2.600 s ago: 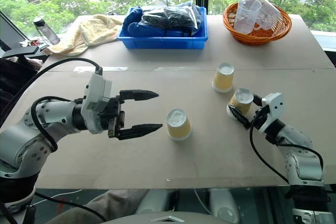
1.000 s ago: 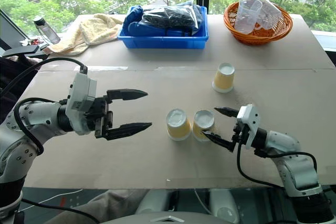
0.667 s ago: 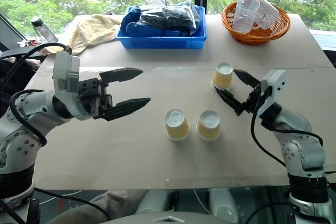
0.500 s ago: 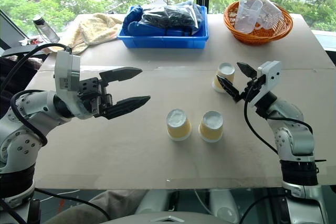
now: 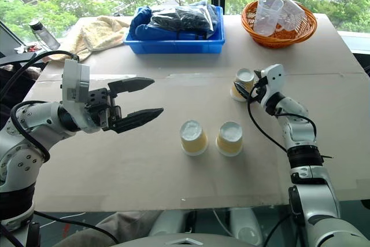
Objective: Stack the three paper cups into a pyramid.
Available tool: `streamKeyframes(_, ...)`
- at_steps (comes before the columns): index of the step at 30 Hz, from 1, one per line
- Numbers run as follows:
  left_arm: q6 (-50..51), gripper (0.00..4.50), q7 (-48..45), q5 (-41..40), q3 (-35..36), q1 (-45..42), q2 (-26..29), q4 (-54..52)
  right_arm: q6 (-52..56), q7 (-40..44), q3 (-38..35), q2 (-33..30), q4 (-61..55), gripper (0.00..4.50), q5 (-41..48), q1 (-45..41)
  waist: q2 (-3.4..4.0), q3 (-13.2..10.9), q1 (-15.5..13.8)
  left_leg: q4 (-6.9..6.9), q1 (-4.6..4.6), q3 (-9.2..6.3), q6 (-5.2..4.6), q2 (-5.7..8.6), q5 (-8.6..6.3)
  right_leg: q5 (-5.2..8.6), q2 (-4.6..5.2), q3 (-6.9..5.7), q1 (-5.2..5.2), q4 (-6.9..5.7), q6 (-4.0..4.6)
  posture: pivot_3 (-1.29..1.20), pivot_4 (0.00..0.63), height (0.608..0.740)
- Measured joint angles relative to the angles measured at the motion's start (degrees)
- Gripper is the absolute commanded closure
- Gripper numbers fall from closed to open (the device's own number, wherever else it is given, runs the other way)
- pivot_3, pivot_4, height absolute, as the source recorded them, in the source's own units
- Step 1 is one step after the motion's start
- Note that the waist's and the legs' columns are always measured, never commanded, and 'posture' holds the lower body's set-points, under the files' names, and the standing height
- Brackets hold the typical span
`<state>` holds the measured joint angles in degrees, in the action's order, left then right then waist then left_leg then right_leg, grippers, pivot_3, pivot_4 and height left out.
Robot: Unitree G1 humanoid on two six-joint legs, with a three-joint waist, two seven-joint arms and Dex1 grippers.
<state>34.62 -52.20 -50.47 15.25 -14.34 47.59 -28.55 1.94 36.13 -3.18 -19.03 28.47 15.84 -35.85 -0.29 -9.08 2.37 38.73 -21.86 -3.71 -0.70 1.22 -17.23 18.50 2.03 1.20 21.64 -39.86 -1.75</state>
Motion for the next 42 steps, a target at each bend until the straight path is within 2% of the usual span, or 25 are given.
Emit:
streamKeyframes(4,0.0,0.00,0.0,0.2,0.0,0.4,0.0,0.0,-0.5,0.6,-0.2,0.1,2.8,0.06,0.1,-1.5,0.00,0.0,0.0,0.00,0.00,0.00,0.00,0.00,0.00,0.00,0.00,0.00,0.00,0.00,0.00,0.00,0.150,0.740)
streamKeyframes(7,0.0,0.00,0.0,0.2,0.0,1.0,0.1,-0.1,-0.9,1.5,-0.2,0.1,3.5,0.71,0.3,-1.5,0.00,0.0,0.0,-0.01,0.00,0.00,0.00,0.00,0.00,0.00,0.00,0.01,0.01,0.00,0.00,0.00,0.150,0.740)
streamKeyframes(10,0.0,0.00,0.0,0.2,0.0,1.0,0.2,-0.1,-0.9,2.4,-0.2,0.1,3.6,2.05,0.5,-1.5,0.00,0.0,0.0,0.00,0.00,0.00,0.00,0.00,0.00,0.00,0.00,0.01,0.01,0.00,0.00,0.00,0.150,0.740)
streamKeyframes(11,0.0,0.00,0.0,0.2,0.0,1.1,0.2,-0.1,-0.9,2.6,-0.2,0.1,3.5,2.31,0.6,-1.5,0.00,0.0,0.0,0.00,-0.01,0.00,0.00,0.00,0.00,0.00,0.00,0.01,0.01,0.00,0.00,0.00,0.150,0.740)
streamKeyframes(17,0.0,0.00,-0.2,0.3,0.0,1.1,0.3,-0.1,1.5,6.2,-0.2,-1.9,-6.3,2.32,2.6,1.0,0.06,0.0,0.0,-0.01,-0.07,-0.01,0.00,-0.01,0.00,0.00,0.02,0.00,0.05,0.02,0.00,0.00,0.150,0.740)
streamKeyframes(23,0.0,0.00,-2.5,0.7,-0.2,1.1,1.8,0.0,18.4,15.5,0.2,-10.1,-35.9,2.32,17.3,9.5,0.10,-0.1,-0.2,-0.03,-0.12,-0.08,-0.02,-0.01,-0.01,0.00,0.06,-0.05,0.06,0.06,0.00,0.00,0.150,0.740)
streamKeyframes(27,0.1,0.00,-4.6,0.7,-0.2,1.2,2.7,0.1,26.5,17.8,1.5,-14.4,-47.6,2.32,23.4,13.0,0.09,-0.1,-0.2,-0.03,-0.09,-0.10,-0.02,-0.03,-0.01,0.00,0.04,-0.08,0.04,0.04,0.00,0.00,0.150,0.740)
streamKeyframes(32,0.2,0.00,-6.3,-0.6,-0.5,1.0,2.3,0.1,30.8,17.6,5.0,-14.9,-52.7,2.32,25.1,13.4,0.07,-0.1,-0.3,-0.02,-0.10,-0.10,-0.02,-0.01,-0.01,0.00,0.05,-0.07,0.04,0.05,0.00,0.00,0.150,0.740)
streamKeyframes(42,0.2,0.00,-6.9,-0.3,-1.2,1.1,2.5,0.1,34.1,17.4,5.6,-16.0,-54.5,2.32,25.7,13.5,0.06,-0.1,-0.4,-0.02,-0.11,-0.11,-0.02,-0.01,-0.01,0.00,0.06,-0.09,0.04,0.07,0.00,0.00,0.150,0.740)
